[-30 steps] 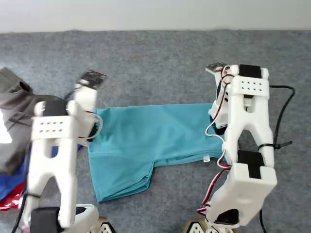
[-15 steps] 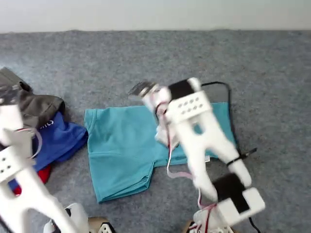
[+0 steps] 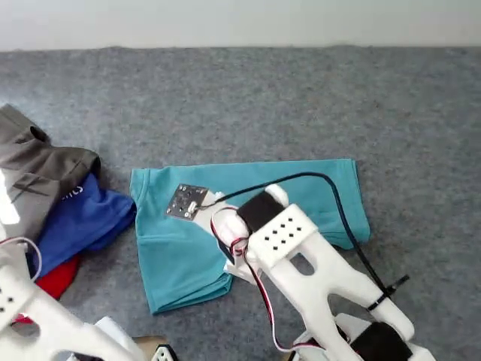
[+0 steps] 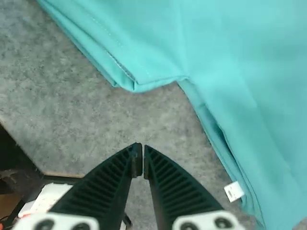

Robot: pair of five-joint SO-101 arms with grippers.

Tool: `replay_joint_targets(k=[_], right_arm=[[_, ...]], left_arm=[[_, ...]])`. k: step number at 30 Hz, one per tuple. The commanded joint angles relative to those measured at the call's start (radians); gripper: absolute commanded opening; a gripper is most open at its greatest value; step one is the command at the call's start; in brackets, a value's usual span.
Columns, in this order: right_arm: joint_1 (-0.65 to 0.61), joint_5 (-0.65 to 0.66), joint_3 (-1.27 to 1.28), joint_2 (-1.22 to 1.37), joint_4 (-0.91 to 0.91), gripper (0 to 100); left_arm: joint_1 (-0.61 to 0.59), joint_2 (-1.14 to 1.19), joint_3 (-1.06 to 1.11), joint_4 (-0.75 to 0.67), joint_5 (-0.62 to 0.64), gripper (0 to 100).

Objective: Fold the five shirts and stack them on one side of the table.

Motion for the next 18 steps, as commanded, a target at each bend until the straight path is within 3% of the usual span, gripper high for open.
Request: replay_joint_targets(k=[1, 5, 11, 18], right_arm=[[-0.008, -0.005, 0.029, -0.036, -0.073, 11.7], [-0.038, -0.005, 0.035, -0.036, -0.113, 20.5], [-0.214, -0.005, 0.037, -0.018, -0.133, 21.1], [-0.314, -0.008, 0.002, 0.205, -0.265, 21.2]], left_arm=[[-0.008, -0.095, 0.033, 0.006, -0.006, 2], [-0.006, -0.204, 0.124, 0.002, -0.005, 2], [-0.008, -0.305, 0.22, -0.043, -0.006, 2], [-0.141, -0.213, 0.274, -0.147, -0.005, 2]])
